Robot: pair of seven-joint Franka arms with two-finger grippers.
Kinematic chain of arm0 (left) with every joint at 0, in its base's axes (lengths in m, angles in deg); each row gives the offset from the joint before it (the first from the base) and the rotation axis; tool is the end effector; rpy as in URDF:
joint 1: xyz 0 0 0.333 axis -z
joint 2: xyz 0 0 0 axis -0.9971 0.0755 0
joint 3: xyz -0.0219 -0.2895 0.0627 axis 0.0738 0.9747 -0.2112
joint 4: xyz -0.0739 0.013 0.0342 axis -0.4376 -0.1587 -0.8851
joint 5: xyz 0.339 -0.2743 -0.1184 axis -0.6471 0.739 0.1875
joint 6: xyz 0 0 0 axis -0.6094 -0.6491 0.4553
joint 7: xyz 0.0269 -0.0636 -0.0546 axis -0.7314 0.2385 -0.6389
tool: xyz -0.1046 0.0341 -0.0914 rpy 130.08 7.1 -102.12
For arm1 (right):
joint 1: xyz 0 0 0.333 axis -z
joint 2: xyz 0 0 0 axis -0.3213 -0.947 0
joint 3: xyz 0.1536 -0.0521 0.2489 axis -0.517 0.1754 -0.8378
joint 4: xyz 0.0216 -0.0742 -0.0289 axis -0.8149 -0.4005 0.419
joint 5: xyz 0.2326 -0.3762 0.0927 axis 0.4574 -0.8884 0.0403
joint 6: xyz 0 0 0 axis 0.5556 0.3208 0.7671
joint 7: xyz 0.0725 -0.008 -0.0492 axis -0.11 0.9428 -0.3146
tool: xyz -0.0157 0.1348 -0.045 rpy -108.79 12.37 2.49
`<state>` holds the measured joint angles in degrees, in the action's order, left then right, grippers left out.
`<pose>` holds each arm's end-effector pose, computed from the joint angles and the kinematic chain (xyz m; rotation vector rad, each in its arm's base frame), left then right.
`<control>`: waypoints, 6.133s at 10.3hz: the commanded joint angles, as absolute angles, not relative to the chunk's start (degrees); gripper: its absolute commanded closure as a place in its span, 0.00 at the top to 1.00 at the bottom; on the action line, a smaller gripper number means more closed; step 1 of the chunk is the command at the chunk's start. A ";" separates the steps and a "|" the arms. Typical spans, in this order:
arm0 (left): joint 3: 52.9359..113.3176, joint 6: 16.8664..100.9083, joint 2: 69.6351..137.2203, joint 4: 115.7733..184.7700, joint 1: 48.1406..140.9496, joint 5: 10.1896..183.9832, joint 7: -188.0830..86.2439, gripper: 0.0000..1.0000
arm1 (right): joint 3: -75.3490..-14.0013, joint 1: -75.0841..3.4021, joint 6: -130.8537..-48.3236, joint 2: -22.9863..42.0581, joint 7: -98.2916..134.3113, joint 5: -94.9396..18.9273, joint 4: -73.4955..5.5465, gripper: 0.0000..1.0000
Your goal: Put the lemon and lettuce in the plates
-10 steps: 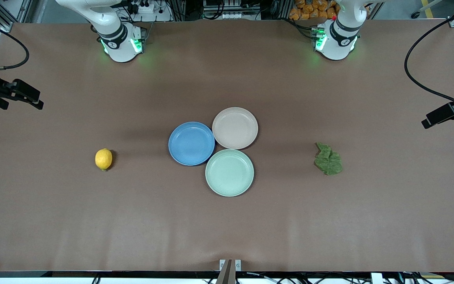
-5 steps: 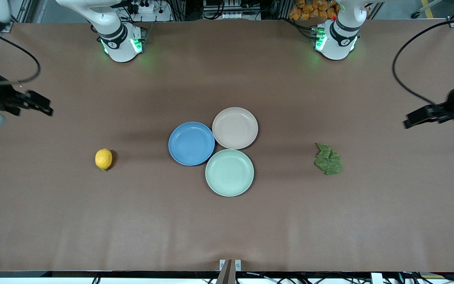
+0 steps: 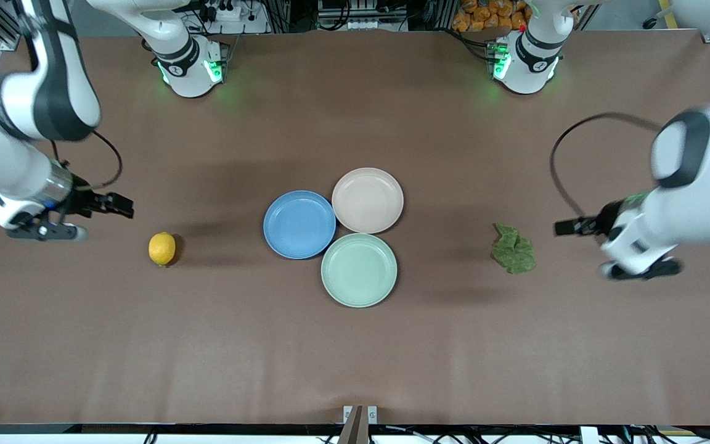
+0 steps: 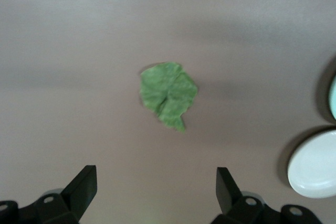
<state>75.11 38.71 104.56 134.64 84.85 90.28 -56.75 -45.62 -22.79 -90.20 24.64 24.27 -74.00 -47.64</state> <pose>0.6950 -0.1074 0.3265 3.0428 0.1044 -0.3891 0.6244 -0.0033 0.3078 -3.1359 0.0578 0.1337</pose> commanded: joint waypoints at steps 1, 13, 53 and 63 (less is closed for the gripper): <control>75.00 45.05 109.43 136.67 86.72 90.29 -57.47 1.00 | -45.64 -22.52 -95.40 18.00 24.27 -73.89 -47.62 1.00; 74.56 56.16 121.22 142.14 86.29 89.76 -57.21 1.00 | -45.73 -27.68 -118.11 6.01 32.67 -73.89 -52.20 0.00; 88.97 58.00 119.56 139.51 102.55 104.62 -100.81 1.00 | -47.58 -20.41 -55.62 29.03 24.27 -73.80 -15.09 1.00; 88.01 57.04 108.67 137.57 80.33 84.93 -71.86 1.00 | -43.80 -22.87 -59.66 30.89 23.92 -73.97 -19.41 1.00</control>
